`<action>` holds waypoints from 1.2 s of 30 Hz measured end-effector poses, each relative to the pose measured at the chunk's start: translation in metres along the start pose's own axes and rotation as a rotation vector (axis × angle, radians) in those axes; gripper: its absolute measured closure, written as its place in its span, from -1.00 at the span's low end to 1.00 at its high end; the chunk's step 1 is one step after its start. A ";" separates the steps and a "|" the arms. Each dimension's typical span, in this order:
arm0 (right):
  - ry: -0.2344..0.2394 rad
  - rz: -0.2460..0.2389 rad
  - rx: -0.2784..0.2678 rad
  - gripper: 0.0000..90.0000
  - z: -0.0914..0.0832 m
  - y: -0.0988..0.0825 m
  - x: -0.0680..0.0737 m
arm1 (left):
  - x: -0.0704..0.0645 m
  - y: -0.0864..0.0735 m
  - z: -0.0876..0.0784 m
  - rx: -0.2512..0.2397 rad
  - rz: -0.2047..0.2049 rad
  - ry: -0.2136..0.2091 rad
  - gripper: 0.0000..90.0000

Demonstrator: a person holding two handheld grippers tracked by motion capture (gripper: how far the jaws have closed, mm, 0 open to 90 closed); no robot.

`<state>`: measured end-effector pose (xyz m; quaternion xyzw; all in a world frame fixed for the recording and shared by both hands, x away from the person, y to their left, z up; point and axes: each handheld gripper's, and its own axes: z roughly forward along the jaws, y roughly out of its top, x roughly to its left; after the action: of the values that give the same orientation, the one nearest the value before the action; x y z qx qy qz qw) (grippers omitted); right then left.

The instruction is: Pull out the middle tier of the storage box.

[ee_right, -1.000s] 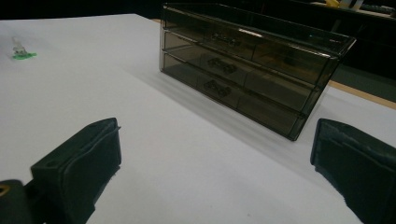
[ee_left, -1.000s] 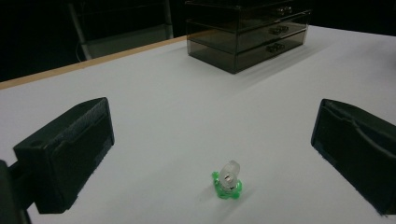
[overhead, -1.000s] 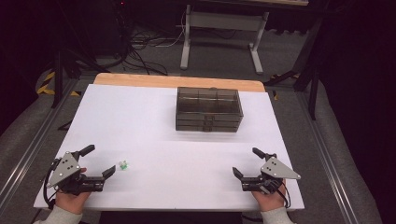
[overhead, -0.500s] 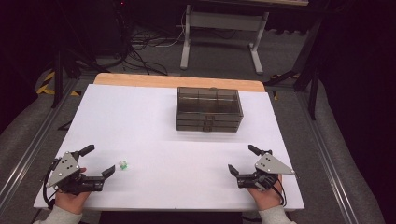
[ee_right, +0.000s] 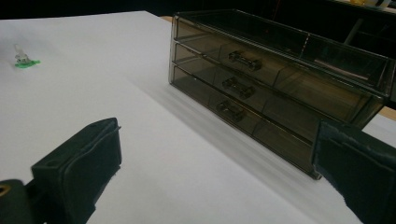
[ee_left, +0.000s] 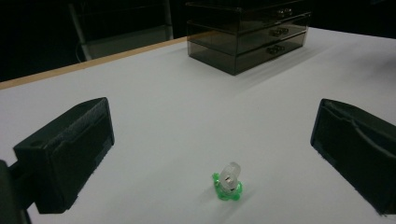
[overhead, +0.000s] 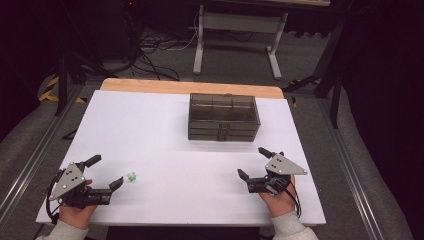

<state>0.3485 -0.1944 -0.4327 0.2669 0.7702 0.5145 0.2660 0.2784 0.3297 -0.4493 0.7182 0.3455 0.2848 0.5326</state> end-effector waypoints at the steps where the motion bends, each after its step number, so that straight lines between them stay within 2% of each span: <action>1: 0.000 -0.003 0.005 -0.95 0.002 0.001 0.000 | 0.000 0.000 0.000 -0.001 -0.001 0.000 -0.99; 9: 0.047 -0.011 0.012 -0.95 0.020 0.008 -0.001 | 0.000 0.000 0.001 -0.002 0.000 0.000 -0.99; 18: 0.053 -0.027 0.018 -0.95 0.031 0.016 0.000 | 0.001 0.000 0.001 0.000 -0.002 0.001 -0.99; 23: 0.051 -0.032 0.063 -0.92 0.037 0.021 0.002 | 0.001 0.000 0.001 -0.002 -0.002 0.000 -0.99; 27: 0.054 -0.039 0.068 -0.92 0.041 0.022 0.003 | 0.001 0.000 0.001 -0.002 -0.002 -0.002 -0.99; 36: 0.068 -0.095 0.070 -0.92 0.052 0.025 0.008 | 0.001 0.000 0.001 -0.006 -0.003 -0.002 -0.99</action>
<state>0.3821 -0.1470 -0.4271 0.2216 0.8082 0.4827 0.2543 0.2800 0.3301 -0.4496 0.7164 0.3452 0.2844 0.5356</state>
